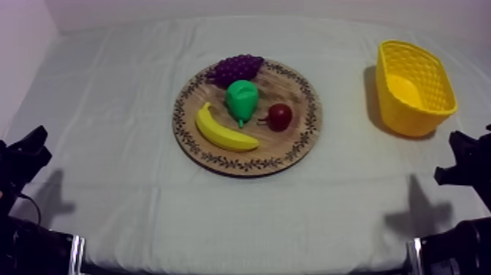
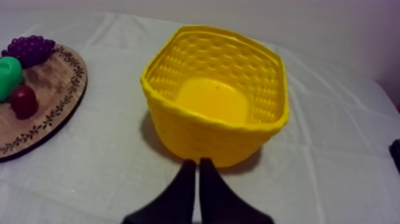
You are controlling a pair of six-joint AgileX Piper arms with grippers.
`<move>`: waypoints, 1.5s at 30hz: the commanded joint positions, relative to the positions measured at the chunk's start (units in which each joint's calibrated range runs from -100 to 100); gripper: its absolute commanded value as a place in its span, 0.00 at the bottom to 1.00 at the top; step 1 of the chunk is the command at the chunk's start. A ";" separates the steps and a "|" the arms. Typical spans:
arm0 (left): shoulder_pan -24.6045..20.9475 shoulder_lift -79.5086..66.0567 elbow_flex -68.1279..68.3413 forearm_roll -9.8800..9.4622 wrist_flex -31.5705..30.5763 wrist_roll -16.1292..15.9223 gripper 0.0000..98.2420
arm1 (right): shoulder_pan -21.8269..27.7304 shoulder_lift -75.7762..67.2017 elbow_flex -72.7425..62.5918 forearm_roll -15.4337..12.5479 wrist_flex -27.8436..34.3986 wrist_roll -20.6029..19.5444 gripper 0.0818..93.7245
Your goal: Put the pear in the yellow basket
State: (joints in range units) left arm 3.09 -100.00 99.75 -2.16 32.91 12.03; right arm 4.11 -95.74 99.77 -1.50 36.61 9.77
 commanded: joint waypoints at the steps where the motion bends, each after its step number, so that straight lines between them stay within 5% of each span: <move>1: -0.01 0.00 0.03 -0.01 -0.01 0.01 0.00 | -0.04 -0.01 0.01 -0.01 -0.60 -0.43 0.00; 6: -0.01 0.00 0.03 -0.01 -0.01 0.01 0.00 | -0.05 -0.01 0.01 -0.79 -2.53 -1.03 0.00; 16: -0.01 0.00 0.03 -0.01 -0.01 0.01 0.00 | 0.02 0.17 -8.46 -2.05 4.22 -4.87 0.00; 31: -0.01 0.00 0.03 -0.01 -0.01 0.01 0.00 | -3.96 27.54 -51.56 -2.87 15.95 -9.15 0.00; 45: -0.01 0.00 0.03 -0.01 -0.01 0.01 0.00 | -5.81 53.09 -79.64 -9.60 27.48 -10.18 0.00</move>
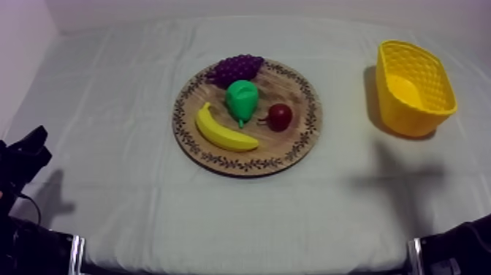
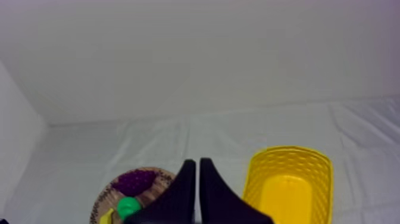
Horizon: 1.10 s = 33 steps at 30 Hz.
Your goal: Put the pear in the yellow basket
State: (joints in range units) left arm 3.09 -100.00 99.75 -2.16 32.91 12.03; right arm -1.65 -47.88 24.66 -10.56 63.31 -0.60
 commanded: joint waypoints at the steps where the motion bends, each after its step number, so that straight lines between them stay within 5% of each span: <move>1: -0.01 0.00 0.03 -0.01 -0.01 0.01 0.00 | -0.10 7.20 -5.65 -0.95 1.44 0.23 0.00; 13: -0.01 0.00 0.03 -0.01 -0.01 0.01 0.00 | -4.38 27.25 -13.15 -1.14 3.09 -1.78 0.01; 33: -0.01 0.00 0.03 -0.01 -0.01 0.01 0.00 | -18.79 50.53 -22.03 4.86 6.21 -11.75 0.01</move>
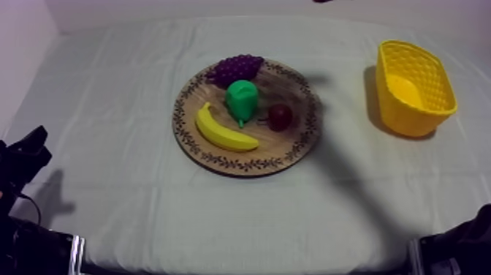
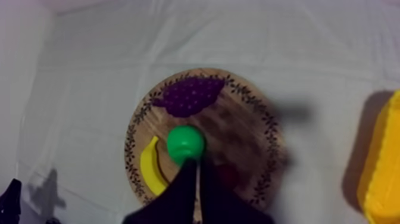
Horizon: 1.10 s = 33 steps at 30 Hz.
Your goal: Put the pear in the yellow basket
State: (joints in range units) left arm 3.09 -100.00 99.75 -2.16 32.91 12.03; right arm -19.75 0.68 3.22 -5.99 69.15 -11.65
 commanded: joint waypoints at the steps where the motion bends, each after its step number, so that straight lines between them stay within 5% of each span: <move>1: -0.01 0.00 0.03 -0.01 -0.01 0.01 0.00 | -0.99 3.03 -1.13 0.45 0.51 -1.04 0.00; 10: -0.01 0.00 0.03 -0.01 -0.01 0.01 0.00 | -2.78 11.04 -6.96 1.40 2.20 -2.19 0.07; 16: -0.01 0.00 0.03 -0.01 -0.01 0.01 0.00 | -4.83 15.02 -10.42 2.84 4.02 -3.93 0.67; 20: -0.01 0.00 0.03 -0.01 -0.01 0.01 0.00 | -5.56 18.01 -12.71 2.62 5.42 -4.75 0.90; 33: -0.01 0.00 0.03 -0.01 -0.01 0.01 0.00 | -6.35 31.39 -18.41 2.04 5.77 -5.11 0.99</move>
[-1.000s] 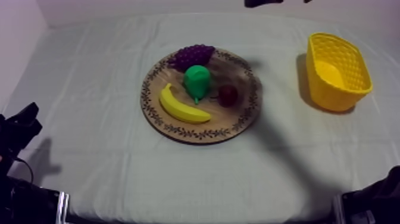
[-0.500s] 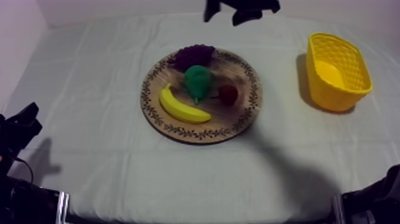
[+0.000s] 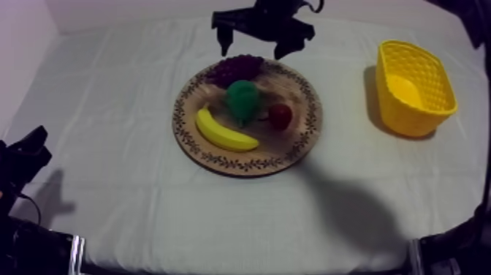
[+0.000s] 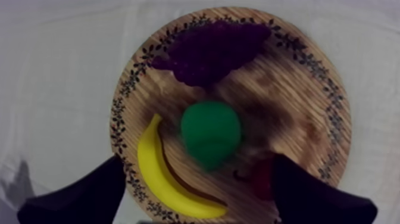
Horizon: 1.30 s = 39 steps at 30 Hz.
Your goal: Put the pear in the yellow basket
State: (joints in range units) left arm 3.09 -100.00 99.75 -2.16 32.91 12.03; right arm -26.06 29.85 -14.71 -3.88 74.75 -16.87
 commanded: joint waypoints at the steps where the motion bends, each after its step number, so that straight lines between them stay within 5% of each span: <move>1: -0.01 0.00 0.03 -0.01 -0.01 0.01 0.00 | -0.11 3.45 -1.04 -0.16 0.22 0.16 0.99; 19: -0.01 0.00 0.03 -0.01 -0.01 0.01 0.00 | 0.26 21.35 -11.97 -1.52 4.36 0.88 0.97; 31: -0.01 0.00 0.03 -0.01 -0.01 0.01 0.00 | 0.03 22.56 -13.25 -2.38 5.26 3.18 0.48; 39: -0.01 0.00 0.03 -0.01 -0.01 0.01 0.00 | -0.37 13.62 -6.03 -2.50 5.41 4.15 0.38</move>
State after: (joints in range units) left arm 3.09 -100.00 99.75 -2.19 32.91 12.03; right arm -26.41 46.81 -22.65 -6.45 80.11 -12.70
